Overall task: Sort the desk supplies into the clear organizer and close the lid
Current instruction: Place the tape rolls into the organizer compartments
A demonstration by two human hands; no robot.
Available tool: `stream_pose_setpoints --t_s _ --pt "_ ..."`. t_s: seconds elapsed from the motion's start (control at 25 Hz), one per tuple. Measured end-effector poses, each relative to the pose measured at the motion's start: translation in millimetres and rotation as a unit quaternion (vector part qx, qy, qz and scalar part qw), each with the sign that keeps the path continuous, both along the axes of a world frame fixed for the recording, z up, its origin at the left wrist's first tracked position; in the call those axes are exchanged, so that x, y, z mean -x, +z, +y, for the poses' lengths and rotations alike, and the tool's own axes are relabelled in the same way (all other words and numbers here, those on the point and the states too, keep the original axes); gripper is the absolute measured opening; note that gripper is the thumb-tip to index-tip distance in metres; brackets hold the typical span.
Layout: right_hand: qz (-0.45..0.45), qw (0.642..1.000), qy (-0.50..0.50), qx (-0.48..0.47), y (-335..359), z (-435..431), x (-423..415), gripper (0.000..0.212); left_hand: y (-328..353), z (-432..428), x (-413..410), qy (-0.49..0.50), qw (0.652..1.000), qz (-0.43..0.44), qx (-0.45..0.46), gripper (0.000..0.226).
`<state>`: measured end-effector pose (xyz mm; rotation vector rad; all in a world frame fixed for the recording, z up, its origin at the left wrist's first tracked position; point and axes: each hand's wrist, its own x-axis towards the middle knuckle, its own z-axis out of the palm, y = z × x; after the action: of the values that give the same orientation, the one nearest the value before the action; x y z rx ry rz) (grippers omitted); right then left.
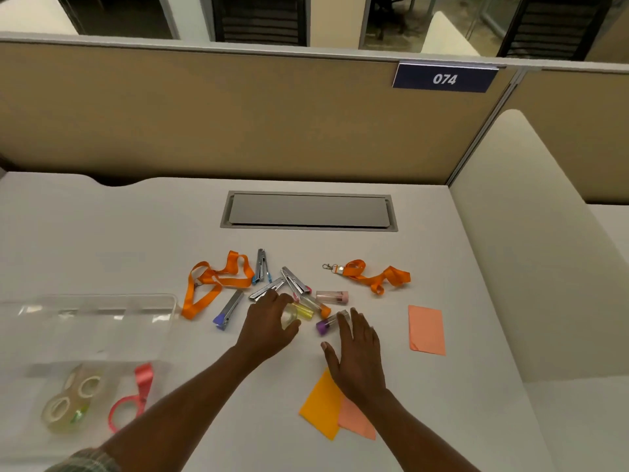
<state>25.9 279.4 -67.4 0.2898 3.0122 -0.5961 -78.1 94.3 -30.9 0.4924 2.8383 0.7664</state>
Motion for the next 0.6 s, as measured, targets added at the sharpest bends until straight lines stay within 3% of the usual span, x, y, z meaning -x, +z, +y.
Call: stream_pose_setpoints --t_s 0.32,0.6 --pt "-0.042 0.975 0.218 -0.018 -21.9 -125.9 -32.4 0.072 17.2 -126.4 -67.1 0.085 0.996 0.007 0.005 0.051" --pt "-0.057 0.988 0.129 -0.061 -34.6 -185.8 -33.8 0.077 30.9 -241.9 -108.2 0.144 0.989 0.044 -0.005 0.044"
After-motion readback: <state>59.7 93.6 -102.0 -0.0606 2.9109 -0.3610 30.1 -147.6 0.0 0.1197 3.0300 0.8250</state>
